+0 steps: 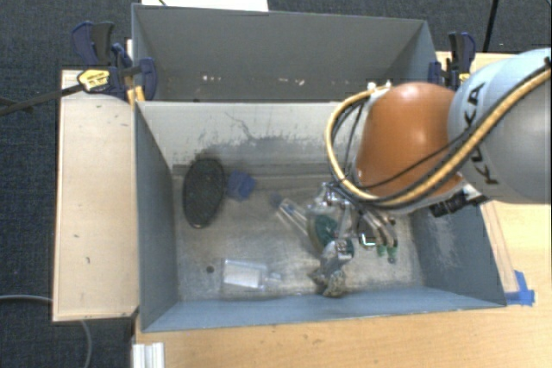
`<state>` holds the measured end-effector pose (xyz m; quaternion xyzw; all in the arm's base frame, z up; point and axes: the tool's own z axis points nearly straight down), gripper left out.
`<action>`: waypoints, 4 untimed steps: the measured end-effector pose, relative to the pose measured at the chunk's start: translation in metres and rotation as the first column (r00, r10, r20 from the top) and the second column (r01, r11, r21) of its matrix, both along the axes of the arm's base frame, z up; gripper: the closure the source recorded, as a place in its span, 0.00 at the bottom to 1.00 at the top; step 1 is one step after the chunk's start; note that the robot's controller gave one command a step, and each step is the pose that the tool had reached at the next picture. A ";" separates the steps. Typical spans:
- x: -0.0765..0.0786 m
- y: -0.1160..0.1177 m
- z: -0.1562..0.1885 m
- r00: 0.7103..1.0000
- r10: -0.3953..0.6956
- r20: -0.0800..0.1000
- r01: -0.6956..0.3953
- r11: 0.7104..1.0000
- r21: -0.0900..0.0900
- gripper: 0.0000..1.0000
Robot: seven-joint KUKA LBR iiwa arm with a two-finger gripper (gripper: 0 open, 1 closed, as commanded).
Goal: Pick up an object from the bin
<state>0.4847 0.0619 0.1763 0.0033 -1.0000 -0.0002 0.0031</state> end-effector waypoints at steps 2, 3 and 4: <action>0.022 -0.011 -0.076 0.907 -0.421 0.009 0.421 0.907 0.003 0.00; -0.007 -0.039 -0.065 0.829 -0.560 0.005 0.560 0.829 -0.002 0.00; -0.002 0.010 -0.105 0.832 -0.554 0.012 0.554 0.832 0.002 0.00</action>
Offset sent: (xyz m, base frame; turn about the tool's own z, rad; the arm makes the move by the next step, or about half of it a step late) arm 0.0187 -0.0517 -0.1063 0.2565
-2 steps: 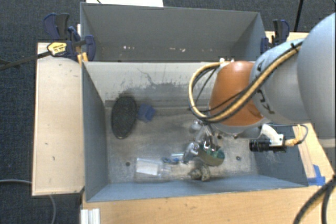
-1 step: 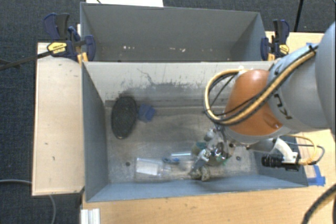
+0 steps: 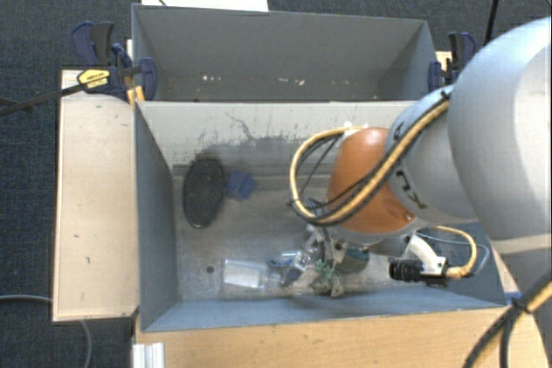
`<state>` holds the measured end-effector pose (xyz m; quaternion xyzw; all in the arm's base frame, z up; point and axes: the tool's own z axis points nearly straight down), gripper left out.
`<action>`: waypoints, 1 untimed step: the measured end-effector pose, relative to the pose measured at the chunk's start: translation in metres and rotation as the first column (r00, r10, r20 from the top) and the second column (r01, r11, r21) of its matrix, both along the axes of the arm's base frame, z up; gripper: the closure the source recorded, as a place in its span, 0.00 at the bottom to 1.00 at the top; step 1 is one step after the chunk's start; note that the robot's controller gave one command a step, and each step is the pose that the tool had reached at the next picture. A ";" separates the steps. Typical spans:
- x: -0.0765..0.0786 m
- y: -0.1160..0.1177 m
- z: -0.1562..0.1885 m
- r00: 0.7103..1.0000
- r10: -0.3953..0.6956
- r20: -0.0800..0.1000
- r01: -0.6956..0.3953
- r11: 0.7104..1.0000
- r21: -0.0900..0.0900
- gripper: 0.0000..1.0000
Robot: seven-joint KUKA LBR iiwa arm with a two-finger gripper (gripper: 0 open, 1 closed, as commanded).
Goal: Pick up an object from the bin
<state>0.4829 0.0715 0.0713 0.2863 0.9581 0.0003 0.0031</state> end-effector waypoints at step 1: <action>-0.004 0.043 0.001 1.000 -0.002 0.005 0.002 1.000 0.002 0.00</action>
Offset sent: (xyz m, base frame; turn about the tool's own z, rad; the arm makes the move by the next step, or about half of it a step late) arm -0.0059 0.0419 -0.0013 0.0049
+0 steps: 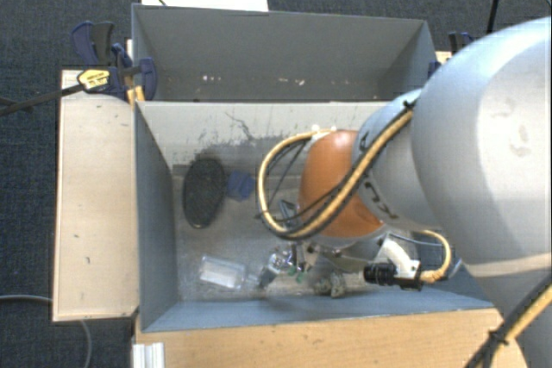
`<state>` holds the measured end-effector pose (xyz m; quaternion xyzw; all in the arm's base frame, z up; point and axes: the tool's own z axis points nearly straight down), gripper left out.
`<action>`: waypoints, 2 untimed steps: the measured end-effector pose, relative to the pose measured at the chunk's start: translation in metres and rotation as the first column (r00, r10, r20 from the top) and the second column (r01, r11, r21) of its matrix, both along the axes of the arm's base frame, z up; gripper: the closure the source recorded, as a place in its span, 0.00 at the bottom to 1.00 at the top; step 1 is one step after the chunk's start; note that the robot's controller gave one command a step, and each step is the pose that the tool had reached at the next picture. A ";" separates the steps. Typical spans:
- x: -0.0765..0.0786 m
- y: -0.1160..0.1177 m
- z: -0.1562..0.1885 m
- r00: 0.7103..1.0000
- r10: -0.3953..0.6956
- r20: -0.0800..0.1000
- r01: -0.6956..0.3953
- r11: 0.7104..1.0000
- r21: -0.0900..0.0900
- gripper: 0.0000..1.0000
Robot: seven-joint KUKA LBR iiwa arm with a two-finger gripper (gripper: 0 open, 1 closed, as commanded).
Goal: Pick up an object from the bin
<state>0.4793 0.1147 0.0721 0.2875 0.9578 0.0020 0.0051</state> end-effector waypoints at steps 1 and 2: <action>0.001 0.000 0.002 1.000 -0.003 0.001 0.003 1.000 0.002 1.00; 0.001 0.000 0.018 1.000 0.002 -0.006 -0.002 1.000 0.000 1.00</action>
Offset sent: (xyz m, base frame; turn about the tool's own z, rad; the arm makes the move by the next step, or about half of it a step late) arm 0.0000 0.0000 0.0000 0.0000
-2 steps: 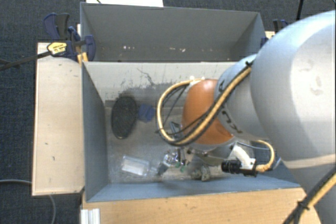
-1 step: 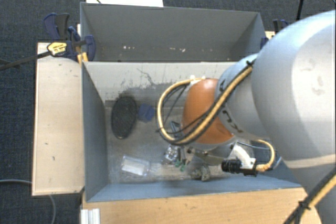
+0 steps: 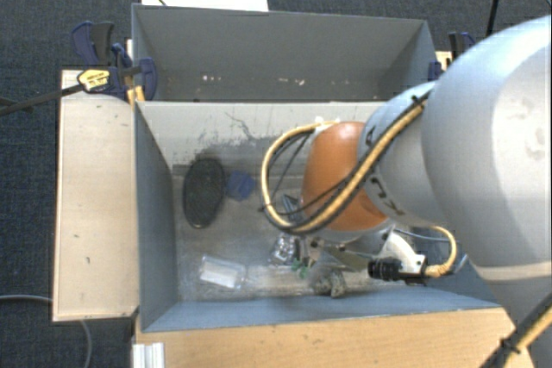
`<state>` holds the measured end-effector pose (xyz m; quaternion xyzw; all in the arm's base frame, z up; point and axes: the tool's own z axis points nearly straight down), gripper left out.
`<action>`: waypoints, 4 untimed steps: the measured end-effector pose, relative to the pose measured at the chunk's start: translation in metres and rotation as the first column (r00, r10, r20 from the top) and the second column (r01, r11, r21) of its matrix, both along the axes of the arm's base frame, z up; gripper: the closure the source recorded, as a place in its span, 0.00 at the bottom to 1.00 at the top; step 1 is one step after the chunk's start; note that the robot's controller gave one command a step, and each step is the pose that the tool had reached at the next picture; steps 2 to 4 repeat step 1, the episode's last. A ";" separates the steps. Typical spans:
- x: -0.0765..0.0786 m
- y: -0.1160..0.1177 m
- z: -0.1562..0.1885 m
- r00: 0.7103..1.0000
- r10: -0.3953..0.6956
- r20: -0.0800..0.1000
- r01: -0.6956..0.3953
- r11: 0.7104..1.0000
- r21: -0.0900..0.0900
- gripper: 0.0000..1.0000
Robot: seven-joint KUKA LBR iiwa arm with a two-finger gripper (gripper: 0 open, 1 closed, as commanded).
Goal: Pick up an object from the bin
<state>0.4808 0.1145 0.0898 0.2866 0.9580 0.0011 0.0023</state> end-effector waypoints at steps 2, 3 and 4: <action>0.002 0.000 0.068 1.000 0.004 0.002 -0.004 1.000 0.001 1.00; 0.002 0.000 0.068 1.000 0.004 0.002 -0.004 1.000 0.001 1.00; 0.002 0.000 0.068 1.000 0.004 0.002 -0.004 1.000 0.001 1.00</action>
Offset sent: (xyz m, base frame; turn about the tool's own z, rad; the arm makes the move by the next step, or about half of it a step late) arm -0.0001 0.0000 0.0638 0.0000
